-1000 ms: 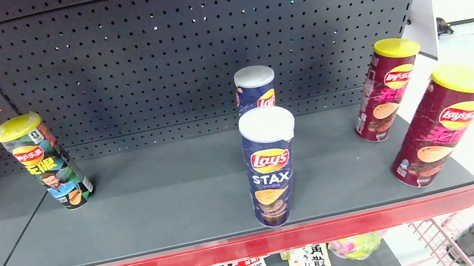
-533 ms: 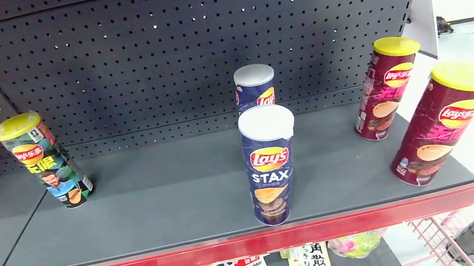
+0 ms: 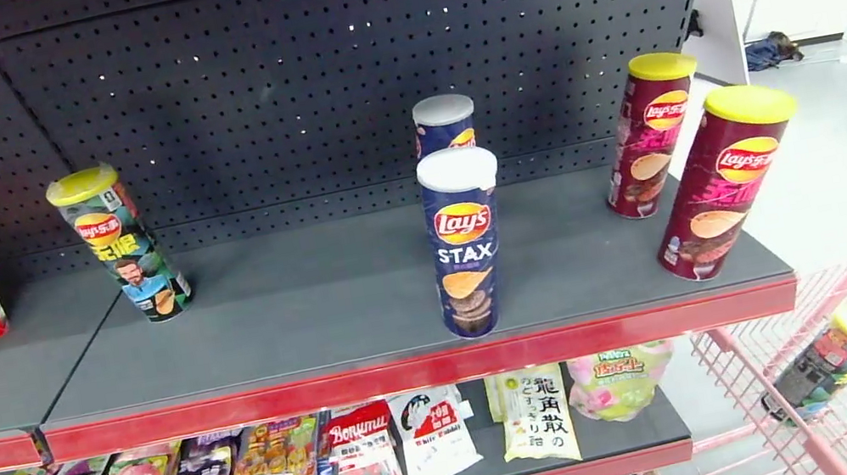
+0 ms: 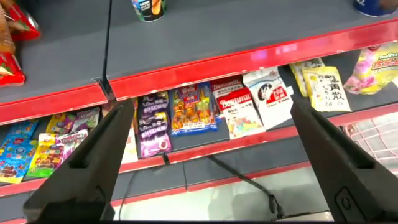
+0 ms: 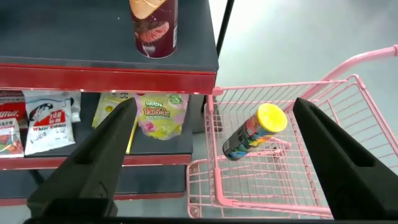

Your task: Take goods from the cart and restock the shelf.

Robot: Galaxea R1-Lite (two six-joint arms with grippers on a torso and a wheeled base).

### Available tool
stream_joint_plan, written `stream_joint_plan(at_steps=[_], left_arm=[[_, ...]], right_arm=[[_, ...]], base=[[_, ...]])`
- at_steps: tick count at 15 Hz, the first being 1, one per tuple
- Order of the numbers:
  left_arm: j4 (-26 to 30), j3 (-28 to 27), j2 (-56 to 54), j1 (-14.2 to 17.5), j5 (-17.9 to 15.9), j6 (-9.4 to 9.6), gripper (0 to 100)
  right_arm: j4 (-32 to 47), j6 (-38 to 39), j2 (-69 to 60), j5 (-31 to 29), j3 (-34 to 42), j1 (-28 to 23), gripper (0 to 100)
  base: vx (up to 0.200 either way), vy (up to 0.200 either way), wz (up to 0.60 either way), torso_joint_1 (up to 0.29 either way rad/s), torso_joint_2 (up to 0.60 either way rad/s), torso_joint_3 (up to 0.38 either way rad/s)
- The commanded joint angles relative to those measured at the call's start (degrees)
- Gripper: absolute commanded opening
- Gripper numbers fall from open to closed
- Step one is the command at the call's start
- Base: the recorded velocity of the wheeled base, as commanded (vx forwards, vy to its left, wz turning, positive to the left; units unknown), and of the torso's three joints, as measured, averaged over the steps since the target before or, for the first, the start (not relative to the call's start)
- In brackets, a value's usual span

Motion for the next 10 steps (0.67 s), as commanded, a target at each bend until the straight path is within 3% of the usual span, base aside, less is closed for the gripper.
stream_joint_plan(at_steps=[1, 4, 7, 10], left_arm=[[0.1, 0.6, -1.2, -0.4, -0.3, 0.01, 100], [0.2, 1.4, -3.7, -1.5, -0.5, 0.10, 100], [0.3, 2.7, -6.3, -1.5, -0.5, 3.09, 100], [0.3, 4.0, -9.0, -1.6, -0.6, 4.32, 100]], right_arm=[[-0.1, -0.1, -0.4, 0.0, 0.5, 0.0, 100], [-0.1, -0.6, -1.6, 0.0, 1.5, 0.1, 100], [-0.1, -0.6, -1.7, 0.0, 1.8, 0.1, 100], [-0.1, -0.5, -2.2, 0.0, 1.9, 0.0, 100]], base=[[0.000, 0.000, -0.60, 0.017, 0.01, -0.002], [0.000, 0.000, -0.60, 0.007, 0.00, 0.001], [0.000, 0.000, -0.60, 0.007, 0.00, 0.001], [0.000, 0.000, -0.60, 0.002, 0.00, 0.001]])
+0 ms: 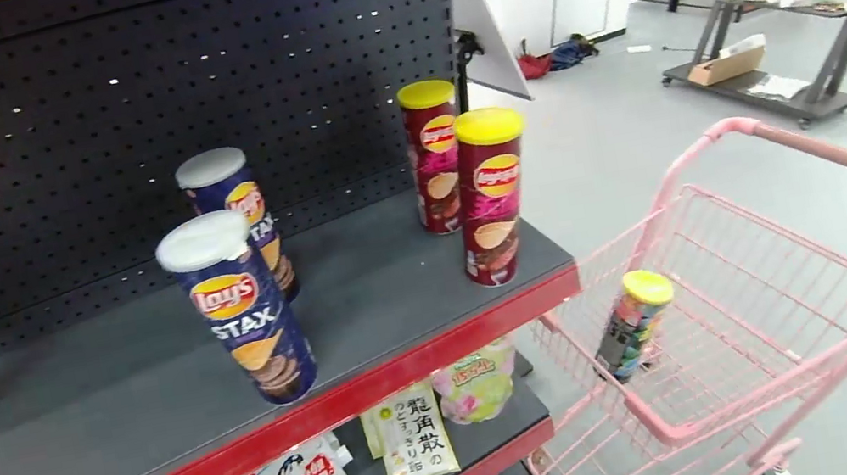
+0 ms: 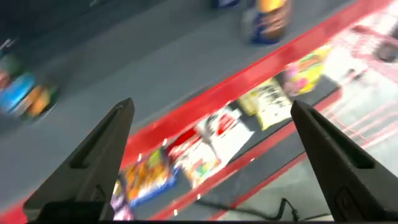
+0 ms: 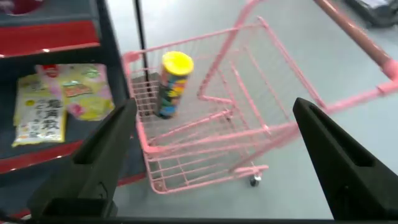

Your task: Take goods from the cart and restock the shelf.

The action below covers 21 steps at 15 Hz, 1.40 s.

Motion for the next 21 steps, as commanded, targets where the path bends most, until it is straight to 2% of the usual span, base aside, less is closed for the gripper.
stream_joint_plan(at_steps=[1, 5, 7, 9, 10, 14, 21], left_arm=[[0.1, 0.9, -3.0, -0.4, 0.0, 0.14, 100], [0.3, 1.7, -7.4, -2.4, -0.2, 0.05, 100], [0.8, 3.0, -10.8, -2.9, -2.5, 0.05, 100], [2.5, 3.6, -13.0, -2.9, -3.3, 0.05, 100], [6.7, 3.7, -15.9, -2.9, -3.3, 0.05, 100], [6.9, 4.4, -15.8, -2.9, -3.4, 0.05, 100], [6.9, 5.8, -15.8, -2.9, -3.3, -0.21, 100]], right_arm=[[0.0, 0.0, -0.6, 0.0, 0.0, 0.0, 100], [-0.2, -0.1, -1.0, 0.0, 1.2, 0.0, 100], [0.0, -0.1, -2.3, 0.0, 2.2, 0.0, 100], [0.0, -0.1, -2.9, 0.0, 2.6, 0.0, 100], [0.0, -0.1, -3.4, 0.0, 3.5, 0.0, 100], [0.0, -0.1, -5.7, 0.1, 6.9, 0.2, 100], [0.0, -0.1, -7.3, 0.2, 8.6, 0.2, 100]], base=[[0.000, 0.000, -0.60, 0.002, 0.01, 0.007], [0.000, 0.000, 0.00, 0.000, 0.00, 0.000], [0.000, 0.000, 0.00, -0.066, 0.18, 0.107], [0.000, 0.000, 0.00, -0.137, 0.33, 0.195], [0.000, 0.000, 0.00, -0.134, 0.34, 0.203], [0.000, 0.000, 0.00, -0.139, 0.35, 0.206], [0.000, 0.000, 0.00, -0.144, 0.38, 0.234]])
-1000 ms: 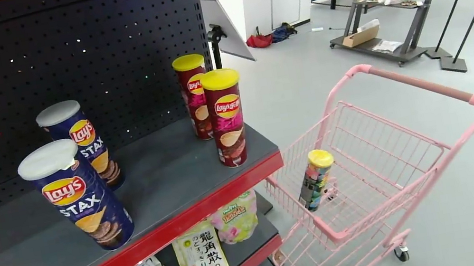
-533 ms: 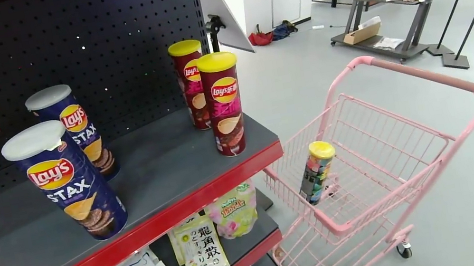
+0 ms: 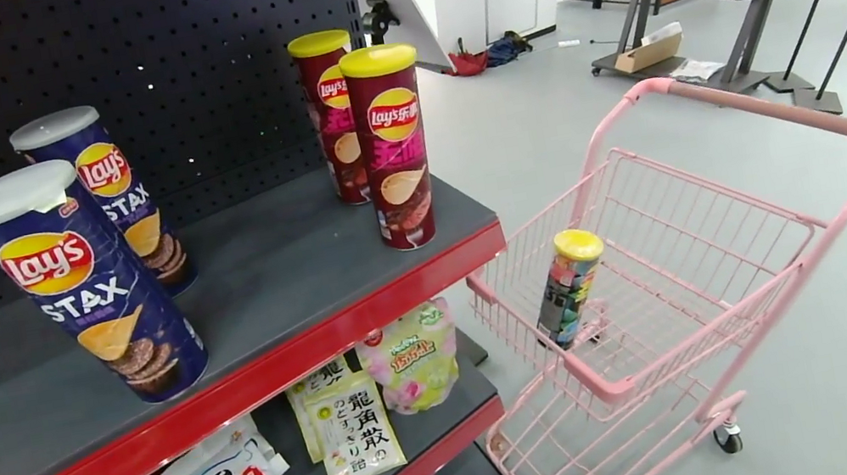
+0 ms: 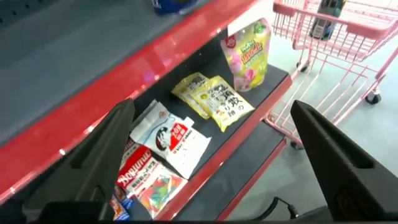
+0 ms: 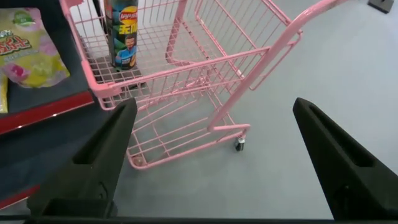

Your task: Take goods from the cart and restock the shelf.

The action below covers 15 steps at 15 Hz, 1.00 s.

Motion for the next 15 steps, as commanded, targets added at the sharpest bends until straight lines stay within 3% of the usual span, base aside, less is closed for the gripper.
stream_joint_plan(at_steps=[1, 5, 7, 9, 15], left_arm=[[0.0, 0.4, 0.2, 0.0, 0.0, -0.01, 100], [0.1, 0.4, 0.2, 0.0, 0.8, 0.43, 100], [0.3, 1.3, 0.2, 0.1, 2.0, 3.94, 100], [0.3, 2.3, 0.2, 0.0, 3.5, 5.87, 100], [-0.1, 2.6, 0.2, 0.0, 5.3, 6.05, 100]], right_arm=[[0.0, 0.0, -0.2, 0.0, 0.3, 0.0, 100], [0.0, 0.0, -0.2, 0.0, 0.9, 0.1, 100], [0.2, 0.0, -1.4, 0.0, 1.3, 0.2, 100], [2.8, -0.1, -3.0, 0.0, 1.0, 0.2, 100], [3.6, 0.0, -3.5, 0.2, 1.0, 0.2, 100]], base=[[0.000, 0.000, 0.00, -0.173, 0.50, 0.310], [0.000, 0.000, 0.00, -0.184, 0.55, 0.355], [0.000, 0.000, 0.00, -0.112, 0.38, 0.247], [0.000, 0.000, 0.00, -0.039, 0.12, 0.085], [0.033, 0.000, 0.00, 0.000, 0.00, 0.001]])
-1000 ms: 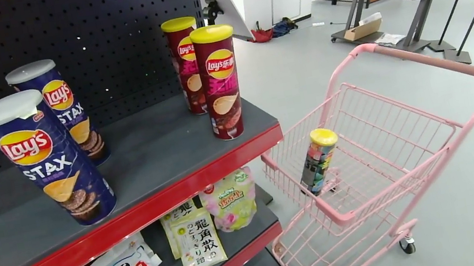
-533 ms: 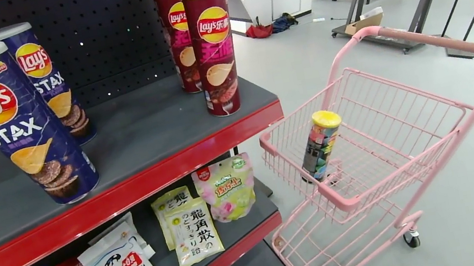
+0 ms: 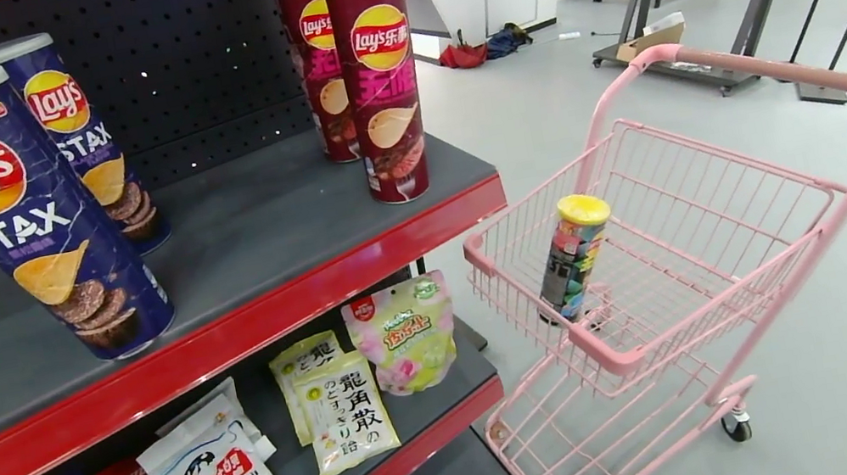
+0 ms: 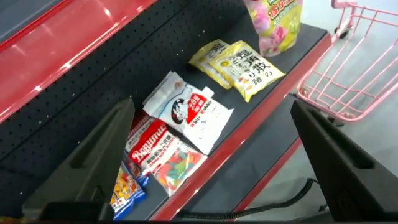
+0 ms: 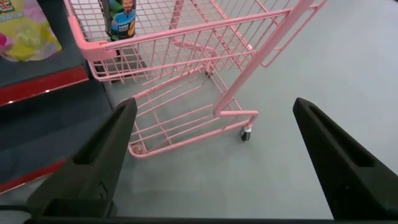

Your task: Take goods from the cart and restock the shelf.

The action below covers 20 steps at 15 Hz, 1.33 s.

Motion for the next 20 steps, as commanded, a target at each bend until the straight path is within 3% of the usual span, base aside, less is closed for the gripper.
stream_joint_plan(at_steps=[1, 5, 8, 10, 13, 14, 15, 16, 20], left_arm=[[0.0, 0.4, 0.2, 0.0, -0.1, -0.12, 100], [-0.1, 0.7, 0.2, 0.0, -0.1, 0.23, 100], [-0.1, 1.0, 0.2, 0.0, -0.2, -0.12, 100], [-3.2, 2.8, 0.2, 0.0, -0.3, -0.65, 100], [-9.0, 6.3, 0.2, 0.0, -0.5, -1.52, 100], [-9.4, 6.2, 0.2, 0.0, -2.1, -4.16, 100], [-9.3, 6.1, 0.1, 0.0, -2.6, -5.57, 100], [-9.3, 6.1, 0.2, 0.0, -2.4, -5.92, 100], [-9.1, 5.9, 0.2, 0.1, -0.9, -5.83, 100]], right_arm=[[-0.1, 0.0, -0.1, 0.0, 0.2, 0.0, 100], [-0.1, 0.0, 1.1, 0.5, -0.7, 0.9, 100], [-0.7, 0.3, 8.1, 4.1, -4.7, 1.8, 100], [-1.5, 0.3, 22.5, 13.3, -13.6, 1.8, 100], [-12.9, 0.7, 40.3, 14.1, -18.4, 4.1, 100], [-24.1, 2.0, 50.5, 14.2, -18.6, 6.4, 100], [-28.2, 2.4, 54.8, 14.2, -18.5, 7.5, 100], [-32.6, 2.5, 60.4, 14.2, -18.7, 9.2, 100], [-38.3, 3.1, 72.0, 14.7, -23.0, 12.6, 100]], base=[[0.200, 0.000, 0.00, 0.002, 0.01, 0.002], [0.050, 0.000, 0.00, -0.005, 0.00, 0.003], [0.000, 0.000, 0.00, 0.000, 0.00, 0.000], [0.000, 0.000, 0.00, 0.000, 0.00, 0.000], [0.000, 0.000, 0.00, 0.000, 0.00, 0.000], [0.000, 0.000, 0.00, 0.000, 0.00, 0.000], [0.000, 0.000, 0.00, 0.000, 0.00, 0.000], [0.000, 0.000, 0.00, 0.000, 0.00, 0.000], [0.000, 0.000, 0.00, 0.000, 0.00, 0.000]])
